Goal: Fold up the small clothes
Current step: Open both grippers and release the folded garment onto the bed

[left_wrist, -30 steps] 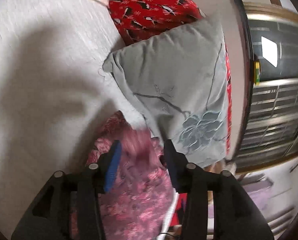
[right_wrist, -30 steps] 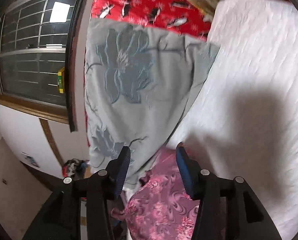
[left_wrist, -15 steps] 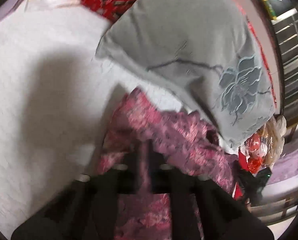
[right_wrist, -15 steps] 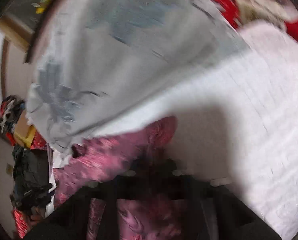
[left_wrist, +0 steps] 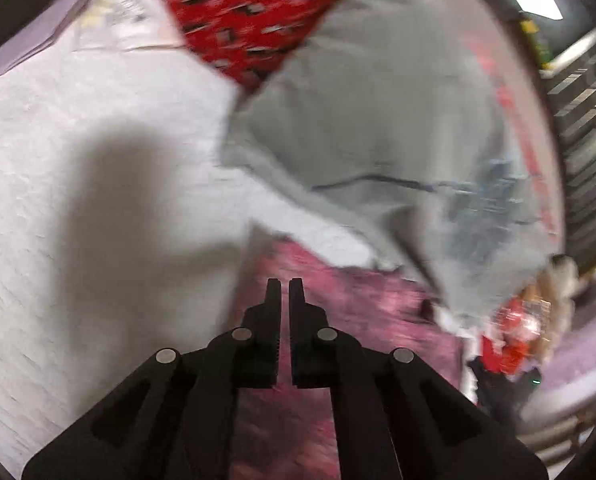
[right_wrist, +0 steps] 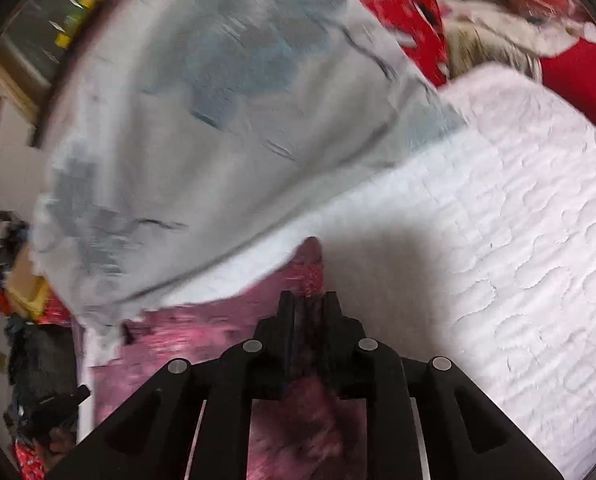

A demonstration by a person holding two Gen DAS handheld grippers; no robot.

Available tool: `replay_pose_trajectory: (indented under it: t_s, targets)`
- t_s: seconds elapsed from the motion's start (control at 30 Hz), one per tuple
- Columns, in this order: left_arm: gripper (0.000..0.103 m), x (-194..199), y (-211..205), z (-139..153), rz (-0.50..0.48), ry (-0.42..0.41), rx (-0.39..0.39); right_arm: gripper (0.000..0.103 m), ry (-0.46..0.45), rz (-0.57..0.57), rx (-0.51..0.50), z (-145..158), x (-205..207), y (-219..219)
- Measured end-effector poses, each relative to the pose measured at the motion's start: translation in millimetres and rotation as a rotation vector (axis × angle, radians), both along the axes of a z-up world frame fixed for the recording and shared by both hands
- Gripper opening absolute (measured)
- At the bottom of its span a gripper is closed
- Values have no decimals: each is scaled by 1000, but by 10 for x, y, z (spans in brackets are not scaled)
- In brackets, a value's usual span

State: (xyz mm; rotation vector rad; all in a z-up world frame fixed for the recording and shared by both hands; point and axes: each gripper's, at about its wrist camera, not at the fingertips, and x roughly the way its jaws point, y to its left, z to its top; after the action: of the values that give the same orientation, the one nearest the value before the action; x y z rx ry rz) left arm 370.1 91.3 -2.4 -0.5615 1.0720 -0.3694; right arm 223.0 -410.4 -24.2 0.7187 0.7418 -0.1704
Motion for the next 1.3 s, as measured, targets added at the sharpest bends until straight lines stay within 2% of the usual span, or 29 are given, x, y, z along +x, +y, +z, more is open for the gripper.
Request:
replay_pose_trajectory:
  t_s: [0.03, 0.07, 0.1, 0.13, 0.17, 0.2, 0.27, 0.3, 0.33, 0.4, 0.43, 0.47, 0.53, 0.6, 0.63, 0.67, 0.7, 0.8, 0.87, 0.97, 1.03, 1.1, 1.13, 1.17, 1.23, 1.27, 1.3]
  targets:
    - [5, -36, -77, 16, -25, -13, -22, 17, -41, 9, 2, 64, -81, 46]
    - [15, -75, -179, 26, -52, -24, -30, 17, -71, 24, 9, 100, -132, 83]
    - [22, -123, -349, 1, -90, -29, 2, 17, -104, 54, 26, 126, -174, 161]
    - [34, -157, -486, -54, -111, -27, 54, 17, -111, 80, 34, 110, -201, 225]
    - [35, -183, -658, -161, -134, -14, 140, 17, -100, 108, 38, 73, -195, 284]
    - [35, -185, -765, -276, -155, 7, 221, 18, -52, 147, 36, -31, -144, 379]
    - [30, -196, -895, -399, -169, 8, 344, 15, 89, 184, 16, -251, -26, 508]
    - [30, -243, -915, -333, -174, -17, 376, 15, 62, 170, 7, -217, -60, 515]
    - [30, -265, -892, -278, -170, -13, 372, 16, 69, 155, 8, -153, -90, 499]
    - [30, -376, -757, -141, -161, -5, 292, 25, 62, 138, 12, -17, -219, 445]
    - [31, -447, -694, -99, -160, -8, 260, 36, 47, 130, -1, 48, -315, 408]
    - [35, -518, -648, -57, -158, -8, 235, 52, 43, 117, -18, 96, -434, 367]
    - [42, -693, -581, -84, -155, 0, 177, 58, 74, 88, -32, 88, -701, 292]
    - [42, -835, -647, -217, -157, 35, 183, 58, 96, 103, 8, -9, -896, 231]
    - [42, -868, -654, -270, -157, 42, 193, 50, 117, 124, 42, -112, -969, 258]
    - [42, -905, -671, -292, -154, 28, 206, 19, 128, 151, 67, -132, -996, 285]
    - [42, -962, -697, -264, -163, -5, 235, 10, 123, 192, 82, -179, -1038, 349]
    - [42, -994, -716, -224, -172, 12, 274, 8, 92, 185, -50, -79, -1202, 435]
    - [42, -1029, -643, -123, -162, 46, 241, 9, 154, 164, -65, -159, -1184, 425]
    - [44, -1200, -461, -18, -149, 26, 199, 15, 161, 122, -129, 73, -1245, 488]
    - [48, -1291, -396, -83, -134, 33, 214, 15, 86, 161, -162, 262, -1370, 605]
    - [48, -1332, -354, -305, -124, 110, 216, 18, 64, 189, -166, 287, -1445, 728]
    - [47, -1348, -350, -404, -126, 139, 205, 22, 84, 204, -156, 219, -1450, 763]
    - [46, -1373, -331, -430, -124, 121, 199, 26, 129, 216, -148, 112, -1390, 833]
    - [46, -1423, -338, -341, -134, 113, 225, 27, 276, 242, -134, -187, -1318, 890]
    - [46, -1449, -327, -278, -133, 118, 217, 27, 241, 222, -152, -130, -1335, 903]
    - [46, -1480, -322, -233, -139, 109, 206, 29, 246, 208, -148, -55, -1348, 910]
